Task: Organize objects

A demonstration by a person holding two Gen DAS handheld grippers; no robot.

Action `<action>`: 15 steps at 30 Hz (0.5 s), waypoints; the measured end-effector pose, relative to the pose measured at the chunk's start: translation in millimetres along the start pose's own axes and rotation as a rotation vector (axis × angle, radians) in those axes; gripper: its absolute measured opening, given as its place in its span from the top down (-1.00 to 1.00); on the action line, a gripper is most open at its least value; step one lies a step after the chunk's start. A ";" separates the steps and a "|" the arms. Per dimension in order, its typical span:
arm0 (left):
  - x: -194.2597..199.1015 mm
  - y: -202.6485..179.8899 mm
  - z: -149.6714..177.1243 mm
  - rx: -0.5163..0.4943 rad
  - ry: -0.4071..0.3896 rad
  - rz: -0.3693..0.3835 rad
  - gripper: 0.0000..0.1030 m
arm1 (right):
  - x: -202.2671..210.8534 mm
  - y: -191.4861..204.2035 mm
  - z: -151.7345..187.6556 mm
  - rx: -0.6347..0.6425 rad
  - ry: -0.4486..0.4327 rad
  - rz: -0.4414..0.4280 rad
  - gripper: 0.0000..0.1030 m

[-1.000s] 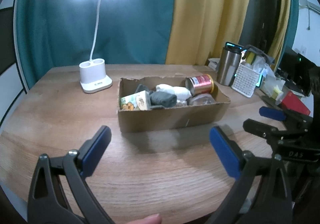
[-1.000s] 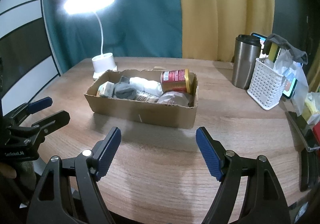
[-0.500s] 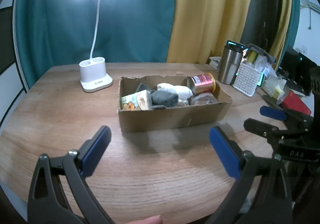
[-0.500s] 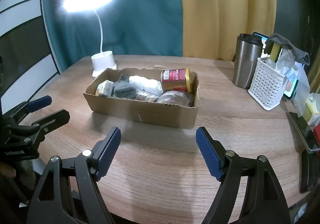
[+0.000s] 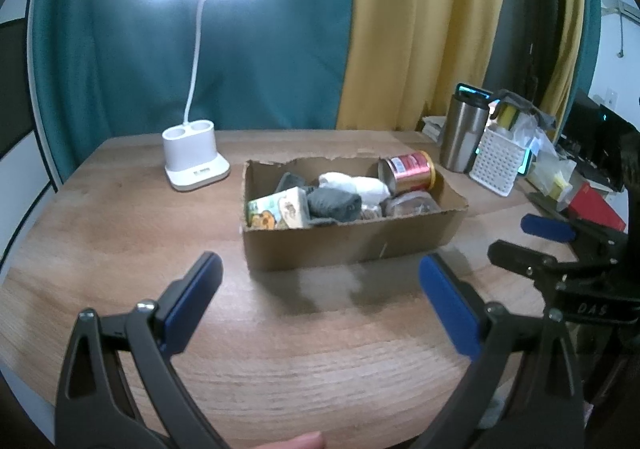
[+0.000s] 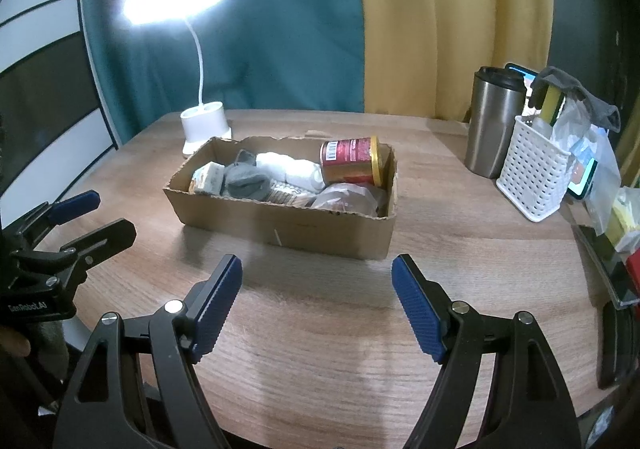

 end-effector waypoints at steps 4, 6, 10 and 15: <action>-0.3 0.9 -1.6 0.001 0.000 0.001 -0.94 | -0.8 0.7 -0.6 0.001 0.002 -0.002 -0.56; -0.7 1.0 -1.9 0.001 0.002 0.003 -0.94 | -1.3 1.2 -1.5 0.002 0.004 -0.002 -0.56; -1.1 -0.6 -3.6 -0.006 -0.001 0.008 -0.94 | -4.1 0.2 -2.8 0.000 0.009 -0.003 -0.56; -1.7 -0.2 -6.6 -0.003 -0.004 0.005 -0.94 | -5.7 -2.7 -3.9 -0.005 0.011 0.002 -0.56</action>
Point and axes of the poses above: each gripper's, at about its wrist camera, not at the fingertips, and x roughly against the way its jaws point, y to its left, z to its underside, the point moved 4 cm from there along -x, roughly the way its jaws point, and after that the axes turned 1 degree about -x, right-handed, at the moved point
